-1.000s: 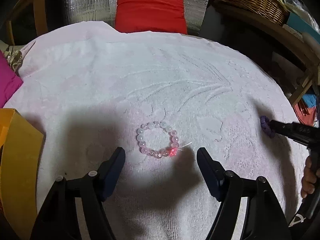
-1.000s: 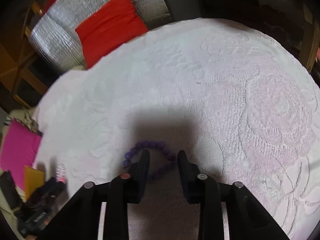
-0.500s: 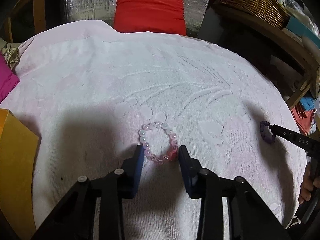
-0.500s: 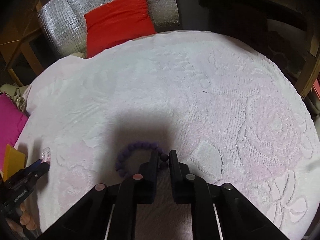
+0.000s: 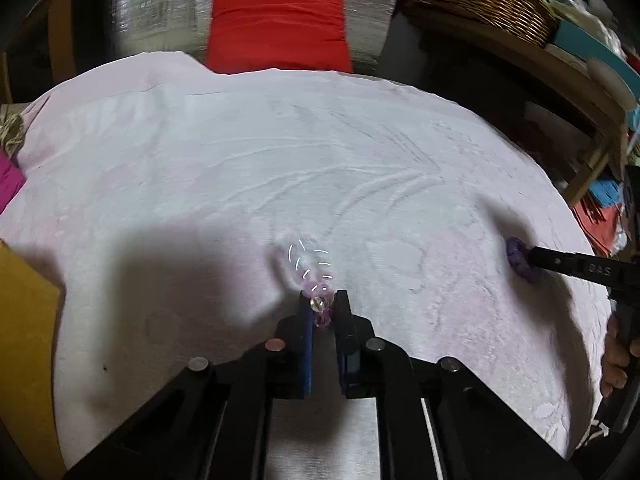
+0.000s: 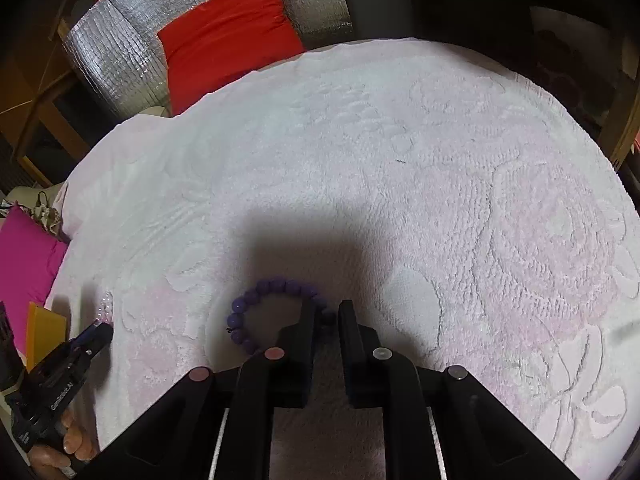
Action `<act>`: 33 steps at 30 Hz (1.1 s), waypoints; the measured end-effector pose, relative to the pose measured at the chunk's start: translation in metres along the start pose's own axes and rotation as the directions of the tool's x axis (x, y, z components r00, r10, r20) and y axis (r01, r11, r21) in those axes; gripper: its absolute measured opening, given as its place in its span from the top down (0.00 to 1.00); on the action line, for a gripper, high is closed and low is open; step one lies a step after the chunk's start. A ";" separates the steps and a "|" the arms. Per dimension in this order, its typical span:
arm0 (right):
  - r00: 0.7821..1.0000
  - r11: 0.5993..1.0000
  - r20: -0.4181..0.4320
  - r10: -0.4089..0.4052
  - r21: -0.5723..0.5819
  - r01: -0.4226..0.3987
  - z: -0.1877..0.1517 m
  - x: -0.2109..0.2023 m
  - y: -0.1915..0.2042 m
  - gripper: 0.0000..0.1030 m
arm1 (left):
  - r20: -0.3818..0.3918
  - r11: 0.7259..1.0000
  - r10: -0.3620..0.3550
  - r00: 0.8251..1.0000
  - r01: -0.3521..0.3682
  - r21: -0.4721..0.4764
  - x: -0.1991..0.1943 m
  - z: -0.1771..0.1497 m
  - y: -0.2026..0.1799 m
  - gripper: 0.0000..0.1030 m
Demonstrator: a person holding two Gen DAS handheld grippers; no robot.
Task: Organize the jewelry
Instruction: 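Grasp the purple bead bracelet with the right gripper while the left grasps the pink bead bracelet, then lift both held bracelets off the towel and carry them toward the orange box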
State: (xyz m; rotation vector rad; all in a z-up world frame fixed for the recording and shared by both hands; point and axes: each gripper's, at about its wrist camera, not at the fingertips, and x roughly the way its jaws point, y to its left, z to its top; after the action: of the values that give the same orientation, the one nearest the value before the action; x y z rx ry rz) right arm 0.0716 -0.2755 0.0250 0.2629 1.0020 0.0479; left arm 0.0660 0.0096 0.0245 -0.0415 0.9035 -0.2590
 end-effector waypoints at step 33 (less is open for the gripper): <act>0.994 0.993 0.105 0.021 -0.118 -0.008 -0.017 -0.039 0.036 0.90 | 0.072 0.994 0.089 0.993 -0.093 0.063 -0.035 -0.005 -0.018 0.90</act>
State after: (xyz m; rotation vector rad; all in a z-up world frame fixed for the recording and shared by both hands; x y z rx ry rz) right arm 0.0392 -0.2433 0.0572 0.1639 0.8885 0.1048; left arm 0.0377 0.0004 0.0509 0.0515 0.8252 -0.2011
